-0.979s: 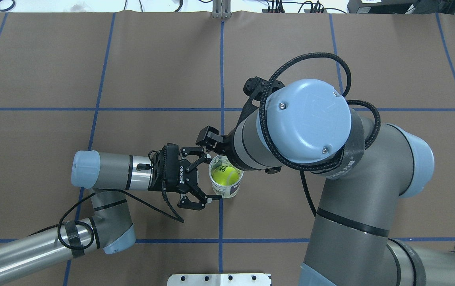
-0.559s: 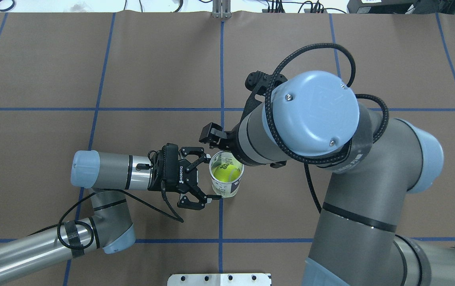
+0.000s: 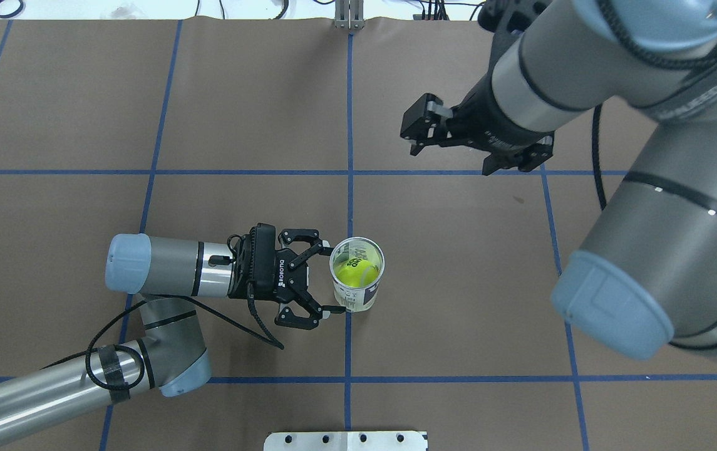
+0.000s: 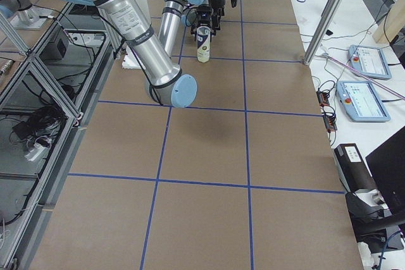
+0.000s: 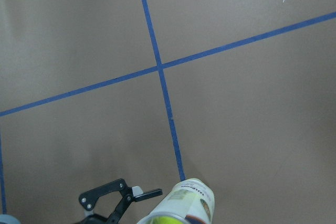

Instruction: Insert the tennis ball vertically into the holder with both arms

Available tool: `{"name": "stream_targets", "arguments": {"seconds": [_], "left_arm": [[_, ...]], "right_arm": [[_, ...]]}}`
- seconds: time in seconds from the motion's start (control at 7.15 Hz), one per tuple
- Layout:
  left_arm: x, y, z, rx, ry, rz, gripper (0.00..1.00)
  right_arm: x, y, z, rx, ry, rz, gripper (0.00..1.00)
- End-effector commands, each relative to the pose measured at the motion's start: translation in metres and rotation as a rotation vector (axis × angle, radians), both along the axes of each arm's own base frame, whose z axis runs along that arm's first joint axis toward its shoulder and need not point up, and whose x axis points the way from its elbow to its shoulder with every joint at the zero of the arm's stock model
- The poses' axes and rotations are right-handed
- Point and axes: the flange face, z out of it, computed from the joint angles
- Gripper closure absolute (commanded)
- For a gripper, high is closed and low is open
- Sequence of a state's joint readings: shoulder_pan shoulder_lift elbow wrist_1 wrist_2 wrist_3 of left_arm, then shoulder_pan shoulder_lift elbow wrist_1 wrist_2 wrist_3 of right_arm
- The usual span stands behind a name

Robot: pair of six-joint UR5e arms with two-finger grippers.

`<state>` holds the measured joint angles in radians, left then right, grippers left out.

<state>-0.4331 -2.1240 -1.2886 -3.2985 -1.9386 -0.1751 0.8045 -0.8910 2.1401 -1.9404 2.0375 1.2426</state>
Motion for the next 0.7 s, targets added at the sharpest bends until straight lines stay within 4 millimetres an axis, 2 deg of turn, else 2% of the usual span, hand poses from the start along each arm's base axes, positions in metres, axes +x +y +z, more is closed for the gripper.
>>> {"name": "stream_targets", "arguments": {"seconds": [0.0, 0.14, 0.28, 0.42, 0.56], "left_arm": [[-0.027, -0.019, 0.015, 0.026, -0.001, -0.003, 0.01], [-0.056, -0.037, 0.03, 0.045, -0.019, -0.004, 0.01], [-0.083, -0.052, 0.046, 0.045, -0.028, -0.036, 0.01], [-0.108, -0.072, 0.052, 0.033, -0.037, -0.084, 0.01], [-0.136, -0.095, 0.065, 0.009, -0.06, -0.139, 0.01]], "right_arm": [[0.07, -0.082, 0.053, 0.037, 0.074, -0.046, 0.01], [0.101, -0.116, 0.083, 0.055, 0.122, -0.061, 0.01], [0.128, -0.135, 0.116, 0.075, 0.17, -0.081, 0.01], [0.158, -0.152, 0.148, 0.095, 0.214, -0.104, 0.01], [0.184, -0.163, 0.181, 0.111, 0.253, -0.138, 0.01]]}}
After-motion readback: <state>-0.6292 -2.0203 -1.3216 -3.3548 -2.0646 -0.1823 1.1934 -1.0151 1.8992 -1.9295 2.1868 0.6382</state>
